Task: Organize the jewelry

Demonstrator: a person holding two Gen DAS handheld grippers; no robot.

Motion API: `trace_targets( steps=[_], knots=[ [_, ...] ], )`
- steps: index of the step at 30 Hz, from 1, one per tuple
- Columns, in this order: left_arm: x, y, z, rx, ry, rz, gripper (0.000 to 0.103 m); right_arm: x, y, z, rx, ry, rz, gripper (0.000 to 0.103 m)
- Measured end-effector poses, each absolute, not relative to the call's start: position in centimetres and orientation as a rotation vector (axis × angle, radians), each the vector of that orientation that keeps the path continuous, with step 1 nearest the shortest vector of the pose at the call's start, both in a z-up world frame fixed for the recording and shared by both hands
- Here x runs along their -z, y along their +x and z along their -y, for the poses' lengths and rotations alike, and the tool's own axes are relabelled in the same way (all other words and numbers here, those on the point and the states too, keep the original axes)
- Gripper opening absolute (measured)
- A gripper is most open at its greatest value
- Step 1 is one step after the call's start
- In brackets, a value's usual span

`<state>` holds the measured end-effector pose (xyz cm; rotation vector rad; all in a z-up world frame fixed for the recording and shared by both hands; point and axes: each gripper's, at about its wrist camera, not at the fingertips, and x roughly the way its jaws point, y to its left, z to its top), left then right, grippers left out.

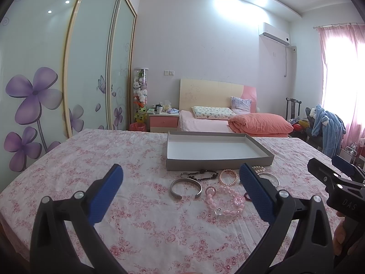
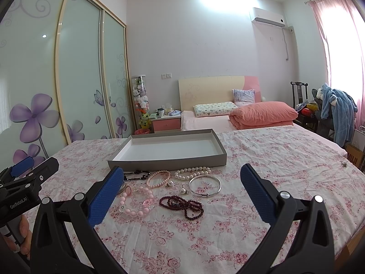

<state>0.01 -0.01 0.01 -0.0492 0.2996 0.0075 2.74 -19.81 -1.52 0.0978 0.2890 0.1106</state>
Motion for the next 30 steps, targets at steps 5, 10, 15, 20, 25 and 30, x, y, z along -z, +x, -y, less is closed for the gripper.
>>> trace_targets(
  steps=[5, 10, 15, 20, 25, 30],
  knots=[
    [-0.01, 0.02, 0.00, -0.008, -0.050, -0.300, 0.099, 1.54, 2.77, 19.84, -0.111, 0.099, -0.290, 0.101],
    [-0.01, 0.01, 0.00, -0.008, -0.050, -0.301, 0.099, 1.58, 2.81, 19.87, -0.111, 0.099, -0.291, 0.101],
    [-0.01, 0.03, 0.00, -0.007, -0.050, -0.301, 0.099, 1.57, 2.80, 19.87, -0.111, 0.100, -0.291, 0.101],
    [0.43, 0.05, -0.03, -0.006, -0.050, -0.301, 0.099, 1.56, 2.79, 19.85, -0.111, 0.100, -0.292, 0.101],
    [0.40, 0.08, -0.02, -0.007, -0.050, -0.303, 0.099, 1.57, 2.82, 19.85, -0.111, 0.100, -0.292, 0.101],
    [0.37, 0.10, -0.02, -0.006, -0.049, -0.303, 0.099, 1.57, 2.85, 19.86, -0.111, 0.101, -0.293, 0.101]
  ],
)
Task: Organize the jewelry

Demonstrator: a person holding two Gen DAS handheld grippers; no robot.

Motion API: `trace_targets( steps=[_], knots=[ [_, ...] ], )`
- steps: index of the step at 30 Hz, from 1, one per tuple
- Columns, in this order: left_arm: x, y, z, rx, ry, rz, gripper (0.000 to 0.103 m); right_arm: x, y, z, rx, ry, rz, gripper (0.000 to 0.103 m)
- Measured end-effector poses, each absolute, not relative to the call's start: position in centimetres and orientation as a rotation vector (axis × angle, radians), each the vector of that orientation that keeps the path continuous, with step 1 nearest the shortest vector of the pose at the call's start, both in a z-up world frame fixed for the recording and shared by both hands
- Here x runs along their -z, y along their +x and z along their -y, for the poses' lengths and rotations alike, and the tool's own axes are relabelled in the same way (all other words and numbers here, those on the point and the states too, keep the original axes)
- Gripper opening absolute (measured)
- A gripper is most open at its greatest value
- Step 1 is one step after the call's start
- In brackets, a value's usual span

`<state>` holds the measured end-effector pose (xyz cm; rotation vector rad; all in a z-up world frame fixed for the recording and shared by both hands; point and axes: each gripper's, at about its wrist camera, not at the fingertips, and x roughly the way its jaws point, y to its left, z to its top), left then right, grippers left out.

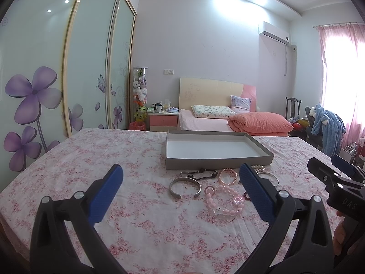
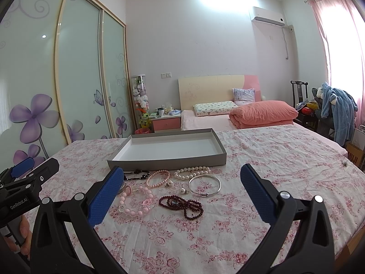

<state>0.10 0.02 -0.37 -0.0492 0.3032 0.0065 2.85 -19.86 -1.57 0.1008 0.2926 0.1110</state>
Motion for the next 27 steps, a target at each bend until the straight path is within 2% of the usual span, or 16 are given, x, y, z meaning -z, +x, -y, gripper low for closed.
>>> trace_targets(
  steps=[18, 27],
  knots=[
    [2.1, 0.8, 0.7, -0.007, -0.050, -0.320, 0.099, 1.8, 3.3, 19.9, -0.114, 0.104, -0.316, 0.101],
    [3.0, 2.9, 0.9, -0.010, -0.027, -0.448, 0.099, 5.3, 8.1, 21.0, -0.159, 0.147, -0.601, 0.099]
  ],
)
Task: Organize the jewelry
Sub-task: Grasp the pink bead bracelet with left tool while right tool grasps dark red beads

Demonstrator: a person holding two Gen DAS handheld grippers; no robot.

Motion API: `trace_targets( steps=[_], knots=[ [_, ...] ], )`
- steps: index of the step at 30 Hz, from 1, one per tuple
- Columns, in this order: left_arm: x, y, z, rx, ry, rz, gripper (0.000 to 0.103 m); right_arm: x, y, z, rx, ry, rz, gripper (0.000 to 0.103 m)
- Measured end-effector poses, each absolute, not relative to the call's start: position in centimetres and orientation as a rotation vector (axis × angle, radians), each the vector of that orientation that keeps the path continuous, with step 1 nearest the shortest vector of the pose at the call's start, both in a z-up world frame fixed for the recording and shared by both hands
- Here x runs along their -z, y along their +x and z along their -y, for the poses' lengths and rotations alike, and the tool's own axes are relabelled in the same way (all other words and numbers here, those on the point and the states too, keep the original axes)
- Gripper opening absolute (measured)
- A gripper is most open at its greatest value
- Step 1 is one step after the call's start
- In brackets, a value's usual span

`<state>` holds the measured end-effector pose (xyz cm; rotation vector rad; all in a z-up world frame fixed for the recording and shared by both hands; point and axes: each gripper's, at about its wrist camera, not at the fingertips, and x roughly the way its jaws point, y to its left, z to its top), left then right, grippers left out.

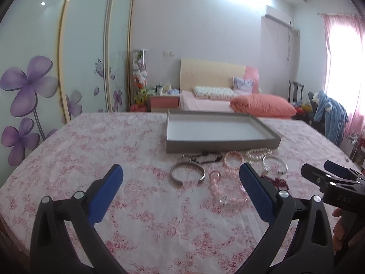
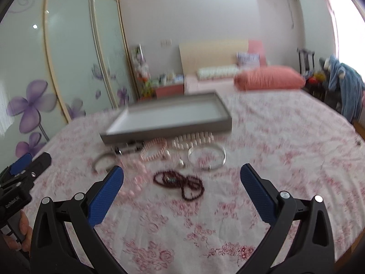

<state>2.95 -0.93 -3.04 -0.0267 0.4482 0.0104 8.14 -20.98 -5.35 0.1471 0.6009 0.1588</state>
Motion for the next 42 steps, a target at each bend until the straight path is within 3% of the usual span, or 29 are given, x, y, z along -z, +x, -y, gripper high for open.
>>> trace_targets(
  steps=[5, 16, 18, 23, 37, 42],
  knots=[
    [3.9, 4.8, 1.1, 0.017, -0.026, -0.533, 0.099, 7.5, 10.8, 20.5, -0.194, 0.117, -0.793, 0.075],
    [5.3, 7.7, 1.1, 0.074, -0.008, -0.672, 0.099, 9.2, 13.8, 17.4, -0.216, -0.074, -0.941, 0.075],
    [5.5, 8.1, 1.4, 0.083, -0.006, -0.687, 0.099, 9.2, 13.6, 16.9, -0.234, -0.093, -0.922, 0.069],
    [6.4, 9.1, 2.3, 0.114, 0.004, -0.732, 0.096, 8.9, 12.6, 17.0, -0.254, -0.077, -0.899, 0.015],
    [9.6, 14.0, 5.1, 0.115, 0.014, -0.927, 0.033, 8.8, 12.7, 18.5, -0.249, -0.055, -0.888, 0.014],
    [9.8, 14.3, 5.3, 0.090, 0.038, -0.923, 0.027, 8.9, 12.8, 18.6, -0.246, -0.053, -0.888, 0.014]
  ],
)
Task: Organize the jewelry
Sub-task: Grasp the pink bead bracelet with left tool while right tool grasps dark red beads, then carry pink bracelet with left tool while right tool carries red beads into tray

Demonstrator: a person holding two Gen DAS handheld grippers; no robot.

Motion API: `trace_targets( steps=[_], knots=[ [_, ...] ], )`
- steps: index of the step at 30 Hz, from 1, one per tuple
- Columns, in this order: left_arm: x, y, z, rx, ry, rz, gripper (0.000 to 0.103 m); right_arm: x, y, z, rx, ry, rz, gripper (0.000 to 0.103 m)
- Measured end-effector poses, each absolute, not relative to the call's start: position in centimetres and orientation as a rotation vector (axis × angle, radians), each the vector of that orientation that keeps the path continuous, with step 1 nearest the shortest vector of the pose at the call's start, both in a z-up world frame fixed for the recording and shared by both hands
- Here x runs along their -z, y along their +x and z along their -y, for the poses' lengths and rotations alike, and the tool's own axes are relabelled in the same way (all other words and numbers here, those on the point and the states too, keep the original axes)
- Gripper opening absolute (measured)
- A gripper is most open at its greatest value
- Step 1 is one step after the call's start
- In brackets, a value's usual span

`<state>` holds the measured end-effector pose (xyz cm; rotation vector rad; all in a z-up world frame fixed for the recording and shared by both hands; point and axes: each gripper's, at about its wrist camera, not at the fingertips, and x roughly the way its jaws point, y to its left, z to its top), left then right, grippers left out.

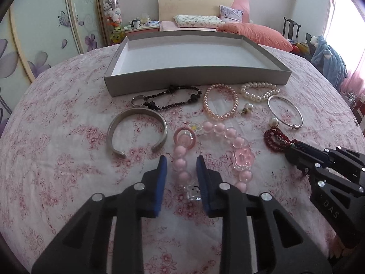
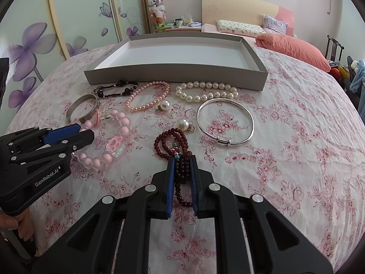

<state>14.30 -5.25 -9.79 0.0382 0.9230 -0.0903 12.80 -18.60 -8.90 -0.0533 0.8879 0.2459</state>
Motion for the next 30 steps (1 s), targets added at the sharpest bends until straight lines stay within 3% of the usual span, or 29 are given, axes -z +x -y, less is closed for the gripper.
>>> trace_targets(
  steps=[3, 6, 30],
  knots=[
    [9.8, 14.3, 5.4, 0.090, 0.045, -0.921, 0.026, 8.9, 12.8, 18.6, -0.245, -0.051, -0.888, 0.014],
    [9.7, 14.3, 5.2, 0.096, 0.035, -0.920, 0.014, 8.8, 12.9, 18.7, -0.250, -0.044, -0.888, 0.014],
    [4.6, 10.1, 2.8, 0.269, -0.121, -0.673, 0.013, 4.5, 11.4, 20.3, -0.328, 0.137, -0.699, 0.009]
  ],
)
